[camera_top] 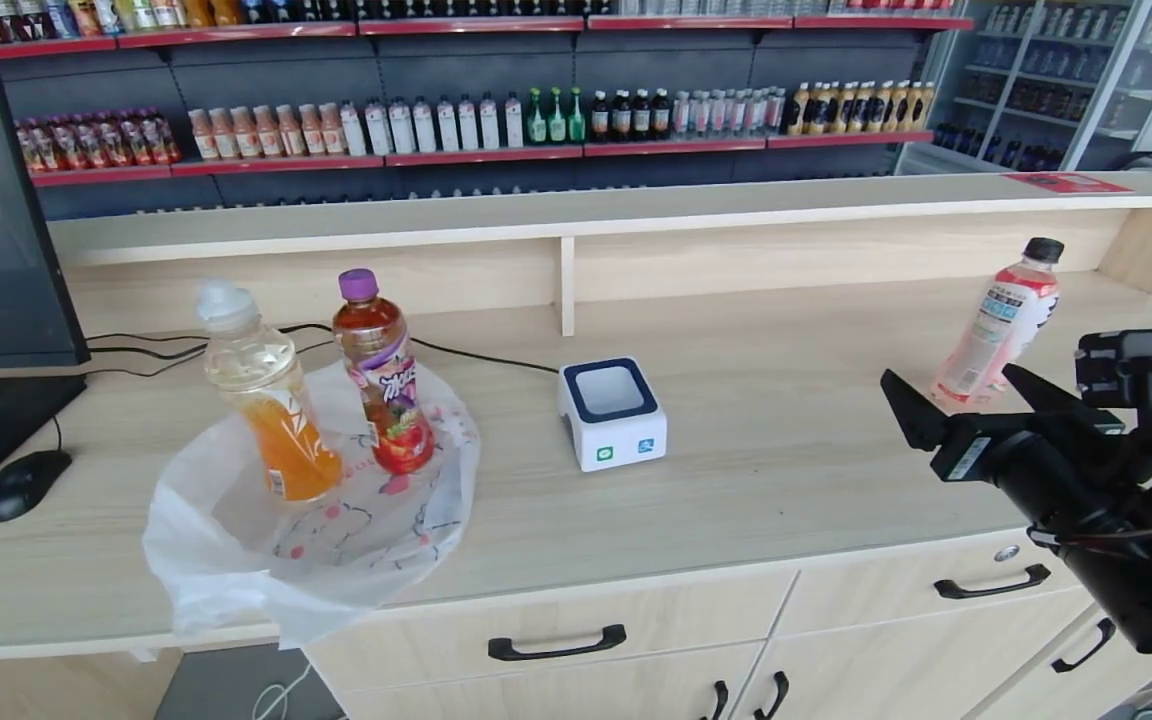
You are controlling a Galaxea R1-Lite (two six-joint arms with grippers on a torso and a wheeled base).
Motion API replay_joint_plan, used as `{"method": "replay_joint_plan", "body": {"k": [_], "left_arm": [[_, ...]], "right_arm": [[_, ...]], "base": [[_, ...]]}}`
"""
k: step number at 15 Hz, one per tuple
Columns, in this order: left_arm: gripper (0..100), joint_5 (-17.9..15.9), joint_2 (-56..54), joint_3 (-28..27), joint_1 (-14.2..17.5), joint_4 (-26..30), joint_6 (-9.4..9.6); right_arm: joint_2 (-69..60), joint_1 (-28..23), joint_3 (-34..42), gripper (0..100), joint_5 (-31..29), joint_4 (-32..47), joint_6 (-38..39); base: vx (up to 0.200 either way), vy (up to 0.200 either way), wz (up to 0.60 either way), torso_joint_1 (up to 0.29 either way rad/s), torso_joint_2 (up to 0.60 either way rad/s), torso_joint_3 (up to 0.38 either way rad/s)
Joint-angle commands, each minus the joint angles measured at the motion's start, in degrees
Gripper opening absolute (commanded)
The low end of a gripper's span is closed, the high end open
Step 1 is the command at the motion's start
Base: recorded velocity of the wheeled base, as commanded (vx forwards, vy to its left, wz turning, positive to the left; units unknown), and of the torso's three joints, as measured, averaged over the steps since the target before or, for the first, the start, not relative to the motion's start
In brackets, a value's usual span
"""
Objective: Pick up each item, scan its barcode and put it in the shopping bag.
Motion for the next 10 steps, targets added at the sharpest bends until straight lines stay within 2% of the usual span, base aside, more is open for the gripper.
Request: {"method": "replay_joint_plan", "body": {"k": [1,9,10], "left_arm": [[100,0.0,0.0,0.0,0.0,0.0,-0.01],[100,0.0,0.0,0.0,0.1,0.0,-0.1],[100,0.0,0.0,0.0,0.0,0.0,-0.1]], "right_arm": [[0.4,0.1,0.2,100,0.0,-0.1,0.0],[0.7,0.1,0.7,100,0.0,-0.1,0.0],[0.7,0.2,0.7,100,0.0,-0.1,0.0]], "base": [[0.0,-0.2,0.0,0.007,0.0,-0.002],[0.0,-0.2,0.0,0.002,0.0,0.004],[0.0,-0.2,0.6,0.012,0.0,0.002]]}}
